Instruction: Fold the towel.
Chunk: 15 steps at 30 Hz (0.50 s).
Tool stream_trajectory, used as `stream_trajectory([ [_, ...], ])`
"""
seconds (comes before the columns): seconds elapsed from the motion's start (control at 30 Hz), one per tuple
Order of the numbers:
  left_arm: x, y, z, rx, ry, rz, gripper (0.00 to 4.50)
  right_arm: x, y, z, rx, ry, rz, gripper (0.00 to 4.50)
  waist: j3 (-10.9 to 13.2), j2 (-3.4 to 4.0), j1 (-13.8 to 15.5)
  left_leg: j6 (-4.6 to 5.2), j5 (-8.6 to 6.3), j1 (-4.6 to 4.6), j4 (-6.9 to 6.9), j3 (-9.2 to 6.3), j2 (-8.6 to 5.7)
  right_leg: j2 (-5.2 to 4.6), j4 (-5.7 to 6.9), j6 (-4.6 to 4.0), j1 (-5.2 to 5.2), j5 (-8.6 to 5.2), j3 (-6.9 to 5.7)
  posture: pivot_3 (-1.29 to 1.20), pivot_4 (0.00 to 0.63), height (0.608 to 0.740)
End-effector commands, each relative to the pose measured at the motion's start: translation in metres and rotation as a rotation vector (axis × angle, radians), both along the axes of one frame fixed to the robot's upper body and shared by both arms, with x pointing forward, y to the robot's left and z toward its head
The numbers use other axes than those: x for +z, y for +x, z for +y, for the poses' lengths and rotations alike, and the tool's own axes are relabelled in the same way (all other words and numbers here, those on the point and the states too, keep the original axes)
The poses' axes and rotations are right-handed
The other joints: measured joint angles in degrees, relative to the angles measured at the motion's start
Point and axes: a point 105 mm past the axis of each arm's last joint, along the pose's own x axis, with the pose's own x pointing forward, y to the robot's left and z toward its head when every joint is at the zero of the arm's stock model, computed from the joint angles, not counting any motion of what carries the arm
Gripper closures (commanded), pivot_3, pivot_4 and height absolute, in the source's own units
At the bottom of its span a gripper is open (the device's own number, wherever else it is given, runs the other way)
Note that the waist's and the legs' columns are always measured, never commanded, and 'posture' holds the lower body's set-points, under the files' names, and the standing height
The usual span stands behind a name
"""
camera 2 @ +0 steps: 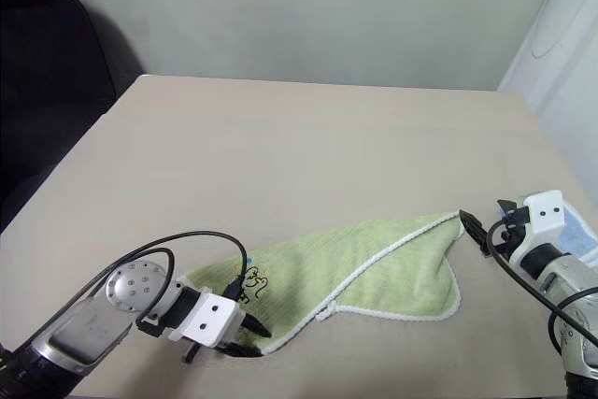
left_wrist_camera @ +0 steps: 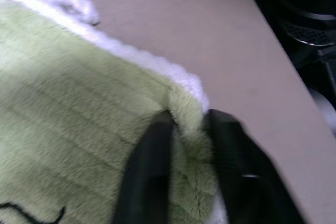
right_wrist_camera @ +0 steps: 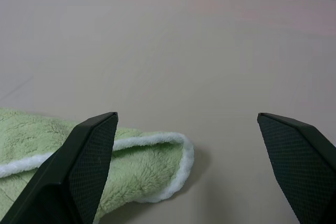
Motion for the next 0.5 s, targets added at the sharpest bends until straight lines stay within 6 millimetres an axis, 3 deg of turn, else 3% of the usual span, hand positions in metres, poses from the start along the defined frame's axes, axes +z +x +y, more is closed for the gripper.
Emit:
stream_trajectory([
  [0.03,0.010,0.009,0.004,0.052,-0.034,0.003,4.48,0.019,0.000,-0.002,0.003,-0.025,-0.060,0.00,0.00,0.00,-0.01,0.00,0.00,-0.01,-0.01,0.00,0.00,0.00,0.00,0.00,-0.02,0.00,0.00,0.00,0.150,0.740],
  [0.13,0.018,0.015,0.002,0.094,-0.089,0.004,4.48,0.019,-0.001,-0.004,0.011,-0.035,-0.053,0.00,0.00,0.00,0.00,-0.01,-0.01,-0.05,0.00,0.00,0.00,0.00,0.00,-0.01,-0.04,0.01,0.00,0.00,0.150,0.740],
  [0.33,0.060,0.049,0.000,0.383,-0.382,0.085,4.48,0.002,0.000,-0.017,0.086,-0.048,0.092,0.00,-0.04,-0.06,0.21,0.00,0.00,-0.23,0.06,0.01,-0.03,-0.05,-0.01,-0.01,-0.08,0.01,-0.01,0.00,0.150,0.740],
  [0.5,0.086,0.086,0.016,0.624,-0.599,0.064,4.48,-0.012,0.014,-0.028,0.079,-0.057,0.149,0.00,-0.02,-0.02,0.10,0.00,0.06,-0.11,0.05,0.05,0.00,-0.03,0.02,-0.01,-0.03,0.01,-0.02,0.00,0.150,0.740],
])
